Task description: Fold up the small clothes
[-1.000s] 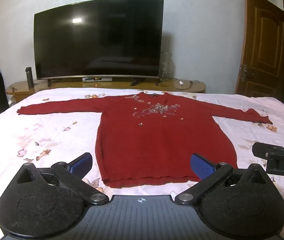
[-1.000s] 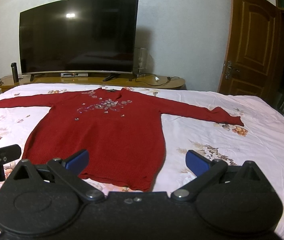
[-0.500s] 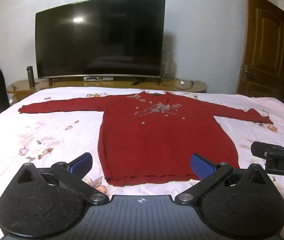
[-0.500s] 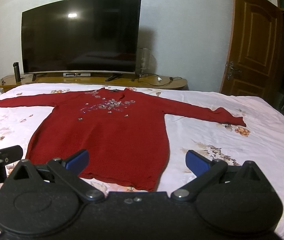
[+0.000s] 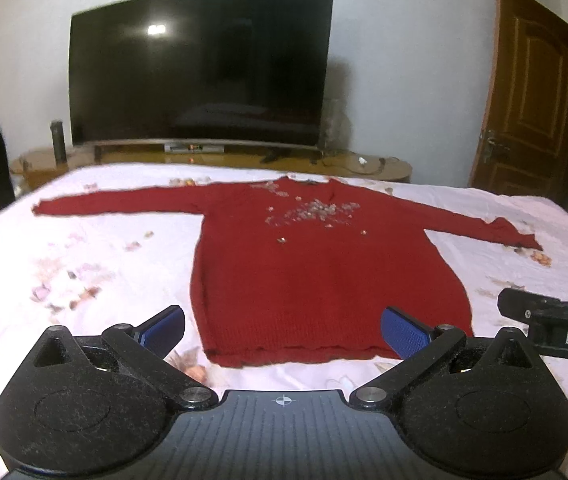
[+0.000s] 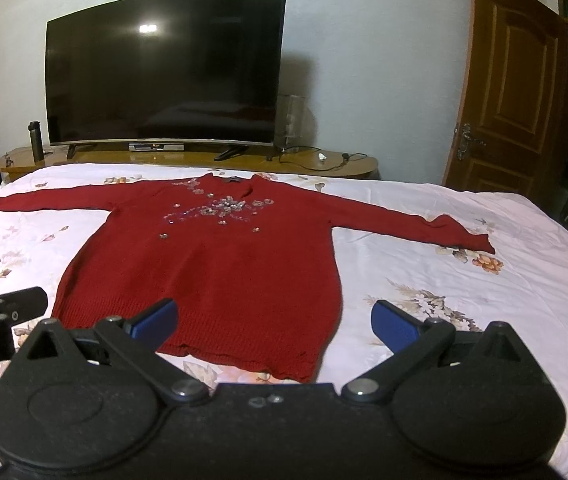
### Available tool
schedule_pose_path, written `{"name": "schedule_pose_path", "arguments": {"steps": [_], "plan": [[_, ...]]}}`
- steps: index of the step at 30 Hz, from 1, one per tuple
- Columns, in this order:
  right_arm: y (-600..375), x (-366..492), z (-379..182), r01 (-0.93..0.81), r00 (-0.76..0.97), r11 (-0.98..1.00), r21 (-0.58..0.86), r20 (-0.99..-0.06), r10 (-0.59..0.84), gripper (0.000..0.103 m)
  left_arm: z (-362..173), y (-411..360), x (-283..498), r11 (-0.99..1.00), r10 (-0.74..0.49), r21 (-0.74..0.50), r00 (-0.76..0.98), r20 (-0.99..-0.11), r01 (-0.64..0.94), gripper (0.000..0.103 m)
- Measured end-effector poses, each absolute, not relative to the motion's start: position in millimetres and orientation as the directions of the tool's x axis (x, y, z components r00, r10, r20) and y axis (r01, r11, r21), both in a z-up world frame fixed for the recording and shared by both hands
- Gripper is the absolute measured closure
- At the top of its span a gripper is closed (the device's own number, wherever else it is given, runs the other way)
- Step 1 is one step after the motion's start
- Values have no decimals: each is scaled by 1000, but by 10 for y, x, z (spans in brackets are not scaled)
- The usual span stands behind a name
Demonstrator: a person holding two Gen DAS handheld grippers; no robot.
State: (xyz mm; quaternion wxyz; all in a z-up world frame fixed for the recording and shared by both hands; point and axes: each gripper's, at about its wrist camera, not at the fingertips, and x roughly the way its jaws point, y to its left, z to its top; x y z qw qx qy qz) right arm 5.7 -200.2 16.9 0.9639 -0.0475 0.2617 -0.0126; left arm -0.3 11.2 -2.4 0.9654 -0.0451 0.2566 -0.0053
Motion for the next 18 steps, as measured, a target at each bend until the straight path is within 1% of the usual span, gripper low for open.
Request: {"name": "schedule_pose_path", "arguments": {"steps": [2,3,6,7,8,10,11,13,15,16,18], "plan": [[-2041,65,160,2,859,996,-87,-510,-46,1,-21,174,28,990,-68,-139,861,-504,-3,0],[-2079,75,163,4,858,997,-79,-511,-44,1,-27,192,60,991,-69,-132,850,-522,-1,0],[-2279,89,184,6,870,999,-37,-493,-23,1,-35,233,190,992,-84,-125,851,-518,21,0],[-2388,111,194,10,874,1000,-8,-486,-12,0,-38,223,261,994,-82,-103,859,-504,35,0],[-2506,133,201,19,877,1000,20,-480,-7,0,-46,232,340,991,-102,-129,861,-499,43,0],[-2799,243,205,64,885,996,65,-466,-26,1,-71,209,533,991,-96,-123,881,-463,43,0],[-2976,337,200,91,889,992,85,-457,-43,1,-83,207,646,988,-102,-148,880,-464,37,0],[-3355,567,175,155,888,980,125,-453,-82,8,-67,204,838,976,-140,-210,898,-417,54,0],[-3740,842,143,202,888,963,180,-448,-102,29,-14,164,1025,967,-146,-250,920,-364,55,0],[-3946,1001,111,232,886,951,206,-448,-119,32,-8,137,1149,967,-139,-251,918,-371,45,0],[-4376,1334,16,283,881,921,267,-452,-140,44,-28,52,1459,969,-122,-247,913,-389,24,0]]}}
